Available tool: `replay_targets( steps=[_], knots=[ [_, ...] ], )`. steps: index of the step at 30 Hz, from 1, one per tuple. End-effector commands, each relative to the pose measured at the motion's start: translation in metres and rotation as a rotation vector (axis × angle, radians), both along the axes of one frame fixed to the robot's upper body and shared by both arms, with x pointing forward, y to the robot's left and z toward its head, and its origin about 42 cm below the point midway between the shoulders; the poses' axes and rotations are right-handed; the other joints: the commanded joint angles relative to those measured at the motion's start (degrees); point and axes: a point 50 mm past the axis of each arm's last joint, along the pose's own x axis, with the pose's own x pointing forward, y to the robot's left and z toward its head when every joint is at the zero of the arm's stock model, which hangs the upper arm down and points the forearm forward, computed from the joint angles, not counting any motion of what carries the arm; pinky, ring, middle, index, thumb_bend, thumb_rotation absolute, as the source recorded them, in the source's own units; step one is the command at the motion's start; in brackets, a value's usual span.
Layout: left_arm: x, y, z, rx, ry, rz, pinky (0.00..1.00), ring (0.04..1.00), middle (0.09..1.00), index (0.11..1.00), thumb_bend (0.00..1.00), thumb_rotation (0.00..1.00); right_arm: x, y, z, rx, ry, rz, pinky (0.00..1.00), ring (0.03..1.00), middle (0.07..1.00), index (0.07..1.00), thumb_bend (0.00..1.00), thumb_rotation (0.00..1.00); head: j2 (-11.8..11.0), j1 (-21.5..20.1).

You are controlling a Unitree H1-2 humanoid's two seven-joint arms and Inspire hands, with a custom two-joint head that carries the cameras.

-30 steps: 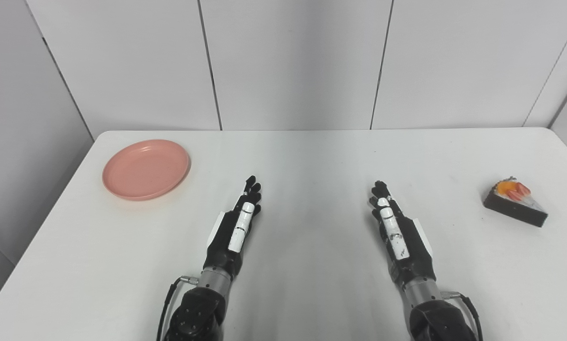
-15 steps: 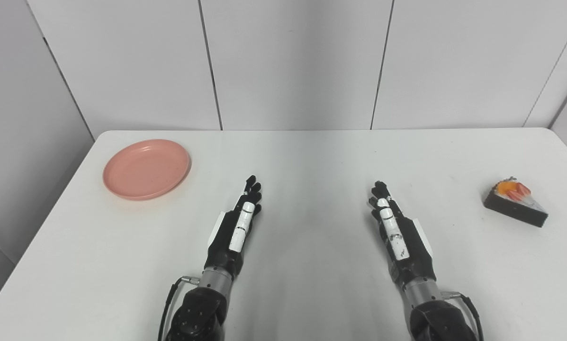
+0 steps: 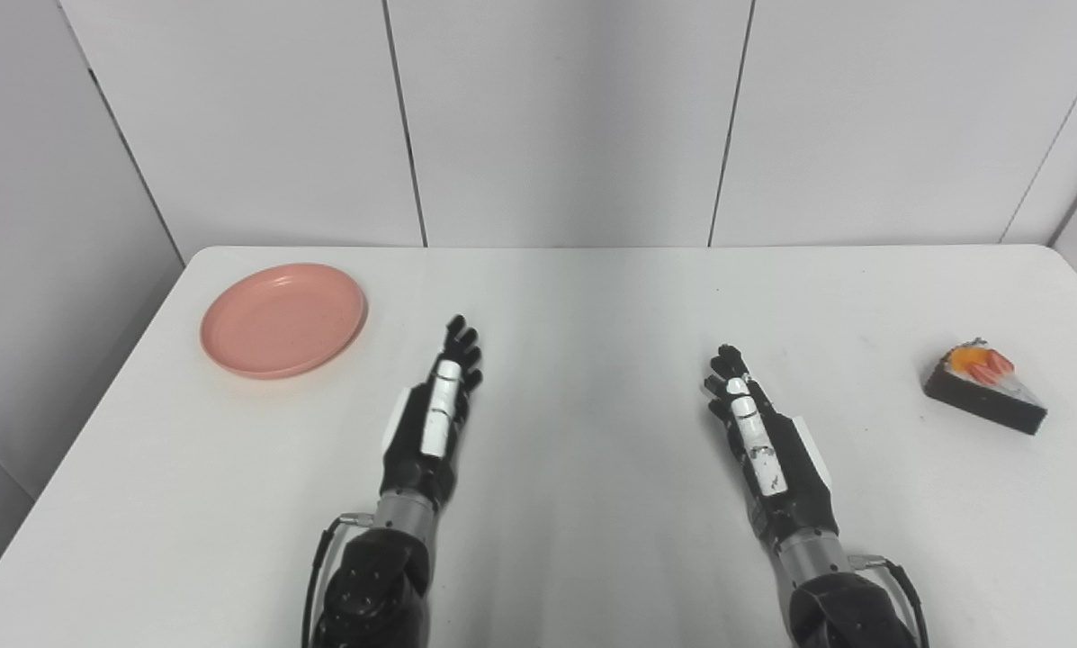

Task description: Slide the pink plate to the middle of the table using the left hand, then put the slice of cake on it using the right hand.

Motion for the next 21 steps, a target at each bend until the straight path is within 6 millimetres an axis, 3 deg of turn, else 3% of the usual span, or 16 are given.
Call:
replay_targets(
  steps=[1,13,21],
  knots=[
    [0.017,0.003,0.029,-0.022,-0.125,0.035,1.00,0.986,0.984,1.000,0.64,1.00,0.005,-0.002,0.009,0.005,-0.070,-0.005,0.97,0.942,0.951,0.952,0.63,0.91,-0.1,0.2],
    [0.042,0.029,0.055,-0.053,-0.205,0.142,0.92,0.915,0.925,0.937,0.68,1.00,0.004,-0.002,0.009,0.003,-0.073,-0.002,0.96,0.943,0.954,0.955,0.60,0.91,-0.3,0.7],
    [0.059,0.057,0.067,-0.049,-0.222,0.199,0.87,0.875,0.865,0.875,0.71,1.00,0.003,-0.005,0.007,0.001,-0.070,0.002,0.97,0.946,0.955,0.957,0.61,0.90,-1.0,2.1]
  ],
)
